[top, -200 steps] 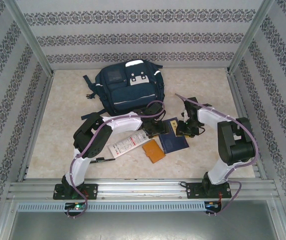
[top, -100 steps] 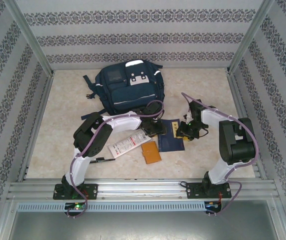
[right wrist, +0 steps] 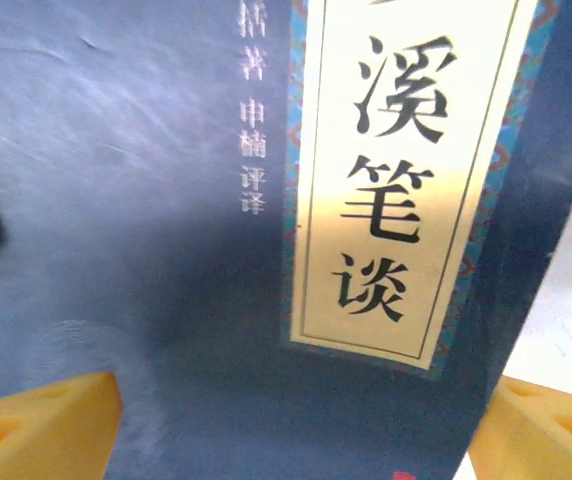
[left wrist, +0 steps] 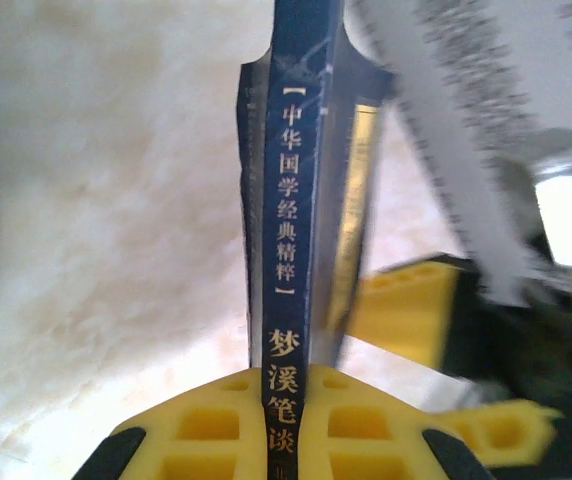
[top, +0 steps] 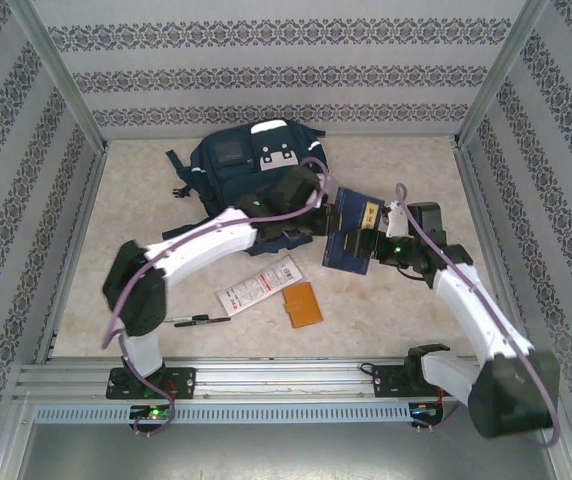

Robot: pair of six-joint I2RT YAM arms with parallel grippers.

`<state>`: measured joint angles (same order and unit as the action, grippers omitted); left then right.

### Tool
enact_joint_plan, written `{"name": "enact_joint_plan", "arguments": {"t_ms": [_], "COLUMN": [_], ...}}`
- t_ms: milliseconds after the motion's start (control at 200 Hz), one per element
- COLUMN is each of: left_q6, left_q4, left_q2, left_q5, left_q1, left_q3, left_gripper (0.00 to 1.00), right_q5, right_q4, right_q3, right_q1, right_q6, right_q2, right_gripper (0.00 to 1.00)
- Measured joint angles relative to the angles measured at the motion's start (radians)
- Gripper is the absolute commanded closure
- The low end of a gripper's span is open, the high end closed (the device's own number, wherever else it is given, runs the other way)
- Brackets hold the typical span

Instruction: Pack the student bag

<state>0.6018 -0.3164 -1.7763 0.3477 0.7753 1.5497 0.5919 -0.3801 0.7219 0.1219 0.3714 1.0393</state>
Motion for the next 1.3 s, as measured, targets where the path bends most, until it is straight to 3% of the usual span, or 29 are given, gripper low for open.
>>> {"name": "enact_joint_plan", "arguments": {"t_ms": [55, 280, 455, 640, 690, 784, 819, 879, 929, 959, 1044, 1144, 1179, 1304], "left_q6": [-0.033, -0.169, -0.225, -0.214, -0.188, -0.155, -0.152, -0.153, -0.154, -0.154, -0.161, -0.203, -0.238, -0.438], "left_q4": [0.018, 0.029, 0.040, 0.113, 0.157, 0.215, 0.220, 0.221, 0.222, 0.226, 0.247, 0.233, 0.211, 0.121], "left_q2": [0.070, 0.235, 0.334, 0.399, 0.407, 0.409, 0.409, 0.409, 0.409, 0.412, 0.424, 0.436, 0.439, 0.431], "left_q5": [0.036, 0.191, 0.309, 0.441, 0.477, 0.517, 0.521, 0.533, 0.541, 0.544, 0.545, 0.497, 0.462, 0.254], "left_q1": [-0.015, -0.056, -0.067, -0.135, -0.169, -0.221, -0.236, -0.251, -0.260, -0.266, -0.277, -0.293, -0.299, -0.309], "left_q3": [-0.018, -0.082, -0.154, -0.225, -0.258, -0.311, -0.322, -0.329, -0.329, -0.330, -0.343, -0.357, -0.357, -0.359], "left_gripper": [1.00, 1.00, 1.00, 1.00, 1.00, 1.00, 1.00, 1.00, 1.00, 0.92, 0.50, 0.14, 0.07, 0.03], "right_q5": [0.057, 0.211, 0.409, 0.509, 0.525, 0.544, 0.546, 0.546, 0.538, 0.528, 0.496, 0.422, 0.386, 0.195], "right_q4": [0.068, 0.262, 0.507, 0.667, 0.695, 0.746, 0.760, 0.785, 0.799, 0.801, 0.803, 0.755, 0.713, 0.478], "right_q3": [-0.027, -0.057, -0.066, -0.055, -0.048, -0.038, -0.034, -0.031, -0.029, -0.029, -0.029, -0.026, -0.020, 0.035], "right_q1": [0.001, 0.000, 0.012, 0.042, 0.053, 0.080, 0.092, 0.111, 0.120, 0.123, 0.132, 0.127, 0.119, 0.072], "right_q6": [-0.001, 0.010, 0.123, 0.232, 0.263, 0.316, 0.336, 0.359, 0.376, 0.389, 0.407, 0.407, 0.402, 0.375], "right_q2": [-0.052, -0.103, -0.074, -0.050, -0.043, -0.032, -0.028, -0.027, -0.027, -0.029, -0.031, -0.043, -0.043, -0.004], "right_gripper": [0.04, 0.04, 0.07, 0.17, 0.25, 0.52, 0.64, 0.96, 1.00, 1.00, 1.00, 1.00, 1.00, 1.00]}}
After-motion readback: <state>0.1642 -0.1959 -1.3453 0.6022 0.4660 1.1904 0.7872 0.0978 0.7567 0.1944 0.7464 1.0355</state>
